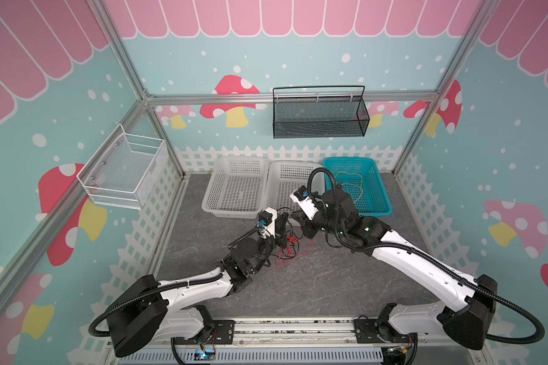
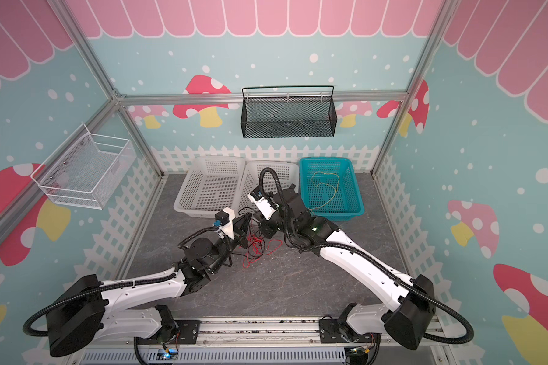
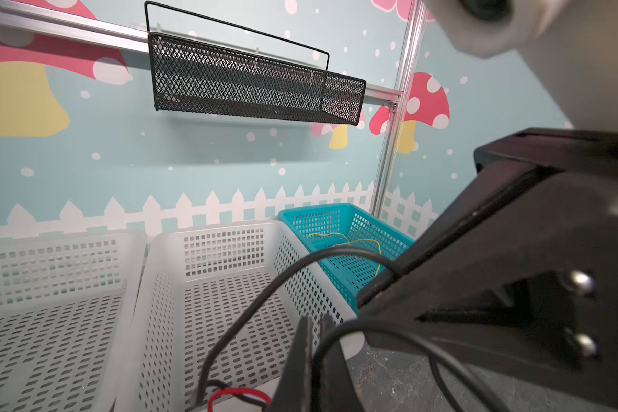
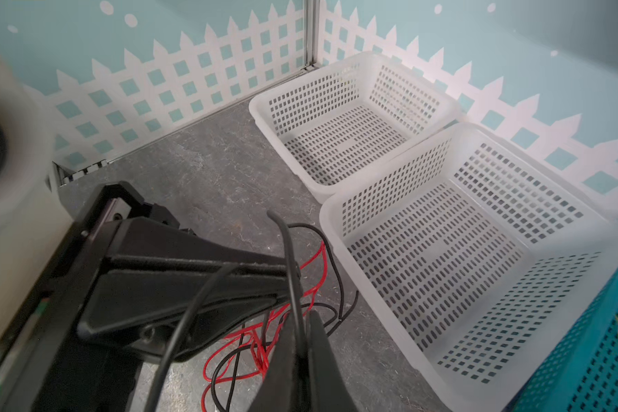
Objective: Untangle and sort cables by color
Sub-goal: Untie the cable.
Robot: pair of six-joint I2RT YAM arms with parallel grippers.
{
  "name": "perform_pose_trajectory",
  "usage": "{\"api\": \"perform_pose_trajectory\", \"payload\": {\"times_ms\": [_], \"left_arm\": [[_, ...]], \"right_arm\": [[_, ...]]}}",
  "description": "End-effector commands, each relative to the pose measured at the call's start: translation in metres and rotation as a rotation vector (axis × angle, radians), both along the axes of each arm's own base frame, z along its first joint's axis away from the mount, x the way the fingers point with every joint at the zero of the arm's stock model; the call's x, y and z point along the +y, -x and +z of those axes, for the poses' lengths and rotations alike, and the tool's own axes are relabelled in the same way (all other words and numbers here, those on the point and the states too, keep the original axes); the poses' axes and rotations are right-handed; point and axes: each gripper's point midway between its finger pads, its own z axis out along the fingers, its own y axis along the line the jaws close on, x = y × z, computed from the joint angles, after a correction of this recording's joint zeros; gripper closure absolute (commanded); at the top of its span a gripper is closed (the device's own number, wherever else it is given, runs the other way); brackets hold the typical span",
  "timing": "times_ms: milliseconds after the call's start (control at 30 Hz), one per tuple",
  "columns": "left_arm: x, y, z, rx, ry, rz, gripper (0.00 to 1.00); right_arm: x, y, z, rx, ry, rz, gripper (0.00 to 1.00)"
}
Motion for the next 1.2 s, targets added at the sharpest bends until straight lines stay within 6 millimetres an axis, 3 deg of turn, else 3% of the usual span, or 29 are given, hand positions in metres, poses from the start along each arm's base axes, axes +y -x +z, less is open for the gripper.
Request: {"api": "perform_pose_trajectory", "payload": {"times_ms": [0, 167, 300, 433, 533, 700, 967, 1167], "left_arm": [[0.006, 0.002, -0.006, 0.016, 0.001, 0.002, 1.0], [0.011, 0.003, 0.004, -0.009, 0.035, 0.006, 1.0], [0.018, 0.002, 0.012, -0.023, 0.049, 0.04, 1.0], [0.022, 0.001, 0.017, -0.027, 0.05, 0.06, 1.0], [0.025, 0.0, 0.018, -0.024, 0.045, 0.077, 1.0], [0.028, -0.001, 0.02, -0.011, 0.051, 0.092, 1.0], [0.03, -0.008, 0.022, 0.027, 0.035, 0.13, 1.0], [0.035, -0.011, 0.012, 0.062, 0.003, 0.169, 1.0]], "right_arm": [[0.003, 0.004, -0.003, -0.006, -0.005, 0.042, 0.83], [0.005, 0.012, -0.018, 0.016, 0.012, 0.081, 0.6], [-0.014, 0.002, -0.035, 0.011, 0.054, -0.032, 0.38], [-0.033, -0.002, -0.042, 0.01, 0.06, -0.126, 0.27], [-0.04, 0.004, -0.048, 0.024, 0.048, -0.127, 0.24], [-0.032, 0.021, -0.068, 0.075, 0.042, -0.028, 0.24], [-0.037, 0.028, -0.083, 0.099, 0.029, -0.014, 0.24], [-0.066, 0.021, -0.061, 0.046, 0.006, -0.137, 0.24]]}}
